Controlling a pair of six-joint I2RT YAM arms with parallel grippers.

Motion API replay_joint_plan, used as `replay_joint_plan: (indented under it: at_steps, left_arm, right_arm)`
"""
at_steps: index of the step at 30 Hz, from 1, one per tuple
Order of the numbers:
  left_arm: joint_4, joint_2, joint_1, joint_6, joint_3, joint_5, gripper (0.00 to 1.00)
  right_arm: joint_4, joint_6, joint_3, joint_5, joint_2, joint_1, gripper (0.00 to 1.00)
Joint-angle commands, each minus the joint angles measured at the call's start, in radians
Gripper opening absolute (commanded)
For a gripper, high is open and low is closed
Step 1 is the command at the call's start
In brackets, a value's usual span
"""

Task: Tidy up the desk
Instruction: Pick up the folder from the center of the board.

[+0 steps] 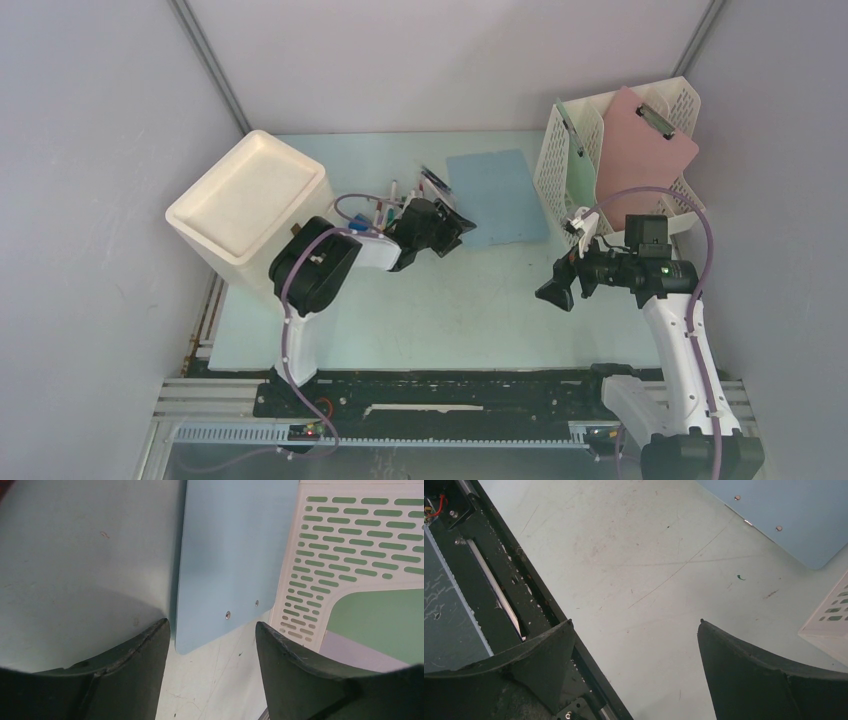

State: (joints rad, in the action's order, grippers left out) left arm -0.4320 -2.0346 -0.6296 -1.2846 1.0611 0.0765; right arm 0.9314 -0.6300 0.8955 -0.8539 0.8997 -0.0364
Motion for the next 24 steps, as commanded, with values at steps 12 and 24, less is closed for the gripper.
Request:
replay_joint_plan:
  at_steps: [12, 24]
  left_arm:
    - [-0.015, -0.035, 0.006, -0.012, 0.055, 0.008, 0.67]
    - [-0.165, -0.022, 0.007, -0.024, 0.003, 0.056, 0.59]
  right_arm:
    - [-0.006, -0.014, 0.000, 0.001, -0.001, 0.011, 1.00]
    - [-0.007, -0.016, -0.003, -0.004, 0.003, 0.018, 1.00]
